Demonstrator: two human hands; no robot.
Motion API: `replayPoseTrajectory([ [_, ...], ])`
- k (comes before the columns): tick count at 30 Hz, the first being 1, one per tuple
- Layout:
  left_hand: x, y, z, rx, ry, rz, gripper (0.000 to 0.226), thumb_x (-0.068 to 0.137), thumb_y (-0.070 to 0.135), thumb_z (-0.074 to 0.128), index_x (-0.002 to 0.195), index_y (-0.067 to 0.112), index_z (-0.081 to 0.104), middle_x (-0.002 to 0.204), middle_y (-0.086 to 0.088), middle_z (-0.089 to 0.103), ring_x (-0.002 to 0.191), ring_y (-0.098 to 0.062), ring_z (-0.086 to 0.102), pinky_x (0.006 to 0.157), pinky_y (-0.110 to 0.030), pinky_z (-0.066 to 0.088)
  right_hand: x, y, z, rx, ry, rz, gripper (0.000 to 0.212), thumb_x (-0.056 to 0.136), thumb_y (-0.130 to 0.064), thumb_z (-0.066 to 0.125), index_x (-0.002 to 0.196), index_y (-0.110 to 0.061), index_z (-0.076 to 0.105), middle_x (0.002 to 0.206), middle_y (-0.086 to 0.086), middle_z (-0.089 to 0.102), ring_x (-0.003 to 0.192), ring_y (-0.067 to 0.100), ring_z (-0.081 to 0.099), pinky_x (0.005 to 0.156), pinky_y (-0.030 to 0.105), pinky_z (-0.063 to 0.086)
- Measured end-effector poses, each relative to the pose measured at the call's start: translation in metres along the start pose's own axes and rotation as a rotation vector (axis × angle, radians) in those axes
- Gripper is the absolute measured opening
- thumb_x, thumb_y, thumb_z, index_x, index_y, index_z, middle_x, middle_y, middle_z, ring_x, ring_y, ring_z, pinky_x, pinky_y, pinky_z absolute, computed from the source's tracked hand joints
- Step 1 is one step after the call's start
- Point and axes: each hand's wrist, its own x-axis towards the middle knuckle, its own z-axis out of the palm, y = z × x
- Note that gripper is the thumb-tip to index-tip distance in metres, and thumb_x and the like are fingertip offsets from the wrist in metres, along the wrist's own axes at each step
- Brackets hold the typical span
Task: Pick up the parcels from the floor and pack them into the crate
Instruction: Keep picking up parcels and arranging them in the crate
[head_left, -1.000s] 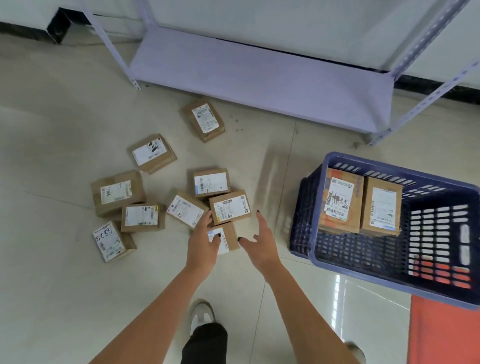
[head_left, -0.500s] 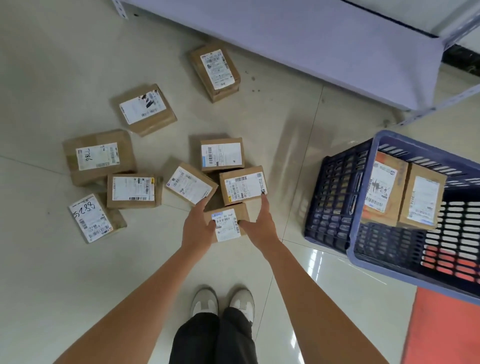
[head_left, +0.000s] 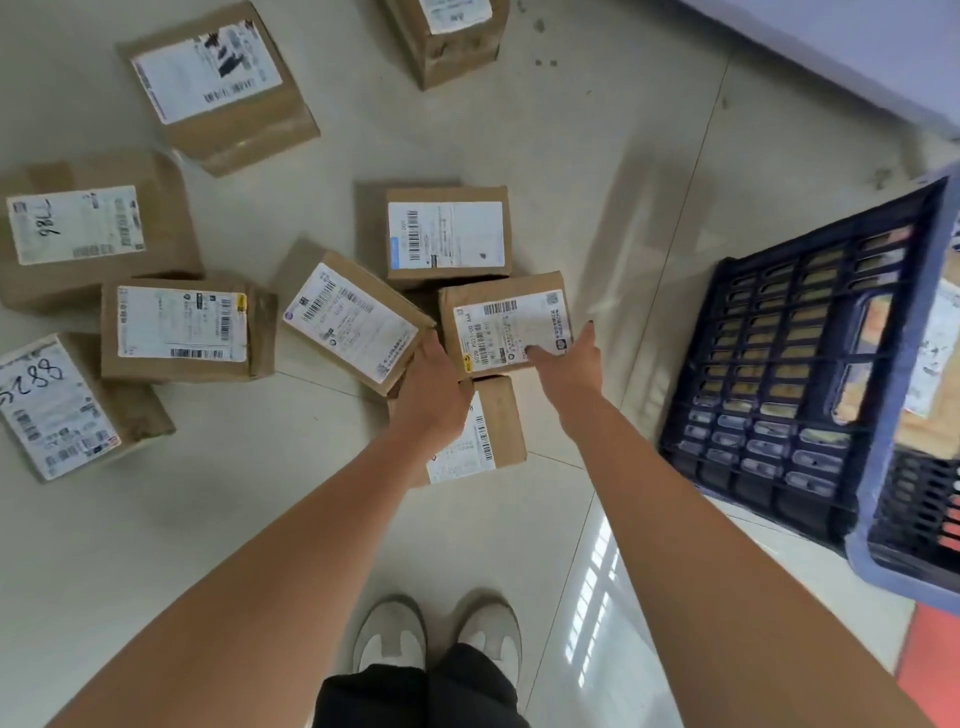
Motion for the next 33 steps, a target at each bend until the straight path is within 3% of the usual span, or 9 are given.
replayPoseTrajectory([
  [6, 0.013, 0.008, 0.014, -0.127, -0.020, -0.034, 0.080, 0.088, 0.009, 0.056, 0.146, 0.009, 0.001, 0.140, -0.010, 0.045, 0.122, -0.029, 0.052, 0.096, -0.041, 0.048, 0.017, 0.007, 0.008, 0.026, -0.011, -0.016, 0.063, 0.086, -0.025, 0.061, 0.140, -0.009, 0.032, 0.133, 0.009, 0.049, 0.117, 0.029, 0.053, 0.095, 0.040, 0.048],
  [13, -0.010, 0.032, -0.009, -0.211, 0.051, -0.011, 0.071, 0.084, 0.002, 0.058, 0.140, 0.006, 0.015, 0.138, -0.012, 0.045, 0.125, -0.024, 0.049, 0.099, -0.039, 0.047, -0.016, -0.001, -0.020, 0.104, -0.028, -0.028, 0.050, 0.087, -0.022, 0.061, 0.130, -0.009, 0.038, 0.125, 0.009, 0.054, 0.106, 0.025, 0.056, 0.080, 0.031, 0.047],
  [17, -0.040, 0.067, -0.041, -0.189, 0.078, 0.012, 0.079, 0.085, 0.007, 0.060, 0.145, 0.008, 0.008, 0.139, -0.011, 0.043, 0.127, -0.023, 0.046, 0.098, -0.036, 0.043, -0.054, -0.018, -0.059, 0.168, -0.048, 0.015, 0.037, 0.089, -0.026, 0.060, 0.113, -0.003, 0.044, 0.099, 0.006, 0.057, 0.073, 0.015, 0.050, 0.052, 0.021, 0.035],
  [19, -0.057, 0.089, -0.061, -0.179, 0.104, 0.043, 0.077, 0.084, 0.008, 0.062, 0.144, 0.009, 0.013, 0.138, -0.010, 0.041, 0.126, -0.023, 0.045, 0.095, -0.032, 0.043, -0.076, -0.028, -0.080, 0.200, -0.055, 0.050, 0.032, 0.089, -0.030, 0.061, 0.103, -0.007, 0.044, 0.088, 0.001, 0.054, 0.062, 0.010, 0.045, 0.048, 0.020, 0.032],
  [21, -0.075, 0.111, -0.081, -0.179, 0.120, 0.078, 0.078, 0.083, 0.009, 0.064, 0.144, 0.009, 0.016, 0.139, -0.011, 0.038, 0.127, -0.024, 0.041, 0.100, -0.033, 0.041, -0.102, -0.039, -0.103, 0.249, -0.055, 0.068, 0.034, 0.088, -0.031, 0.062, 0.110, -0.012, 0.044, 0.093, -0.001, 0.057, 0.072, 0.012, 0.052, 0.058, 0.020, 0.040],
  [24, -0.105, 0.147, -0.111, -0.200, 0.121, 0.129, 0.077, 0.080, 0.009, 0.068, 0.142, 0.012, 0.023, 0.140, -0.010, 0.037, 0.128, -0.025, 0.040, 0.105, -0.044, 0.040, -0.142, -0.049, -0.136, 0.348, -0.056, 0.023, 0.067, 0.087, -0.025, 0.064, 0.143, -0.018, 0.027, 0.121, 0.000, 0.057, 0.091, 0.013, 0.058, 0.077, 0.028, 0.051],
  [27, -0.134, 0.182, -0.137, -0.251, 0.125, 0.198, 0.071, 0.077, 0.007, 0.070, 0.137, 0.016, 0.034, 0.136, -0.005, 0.041, 0.127, -0.022, 0.040, 0.105, -0.040, 0.039, -0.178, -0.058, -0.169, 0.503, -0.108, 0.004, 0.085, 0.086, -0.020, 0.066, 0.148, -0.034, 0.009, 0.128, -0.001, 0.049, 0.089, 0.012, 0.062, 0.072, 0.031, 0.058],
  [30, -0.154, 0.219, -0.164, -0.290, 0.130, 0.314, 0.064, 0.074, 0.005, 0.071, 0.131, 0.017, 0.045, 0.127, -0.004, 0.047, 0.119, -0.018, 0.045, 0.100, -0.032, 0.040, -0.207, -0.066, -0.196, 0.588, -0.170, 0.014, 0.077, 0.087, -0.022, 0.066, 0.144, -0.040, 0.017, 0.128, 0.002, 0.051, 0.101, 0.024, 0.062, 0.071, 0.039, 0.059],
  [33, -0.168, 0.249, -0.181, -0.304, 0.148, 0.422, 0.063, 0.069, 0.000, 0.072, 0.126, 0.018, 0.052, 0.123, -0.004, 0.047, 0.115, -0.017, 0.047, 0.095, -0.016, 0.038, -0.231, -0.074, -0.216, 0.713, -0.177, 0.001, 0.051, 0.088, -0.019, 0.064, 0.128, -0.029, 0.034, 0.119, 0.008, 0.057, 0.104, 0.028, 0.062, 0.061, 0.030, 0.057],
])
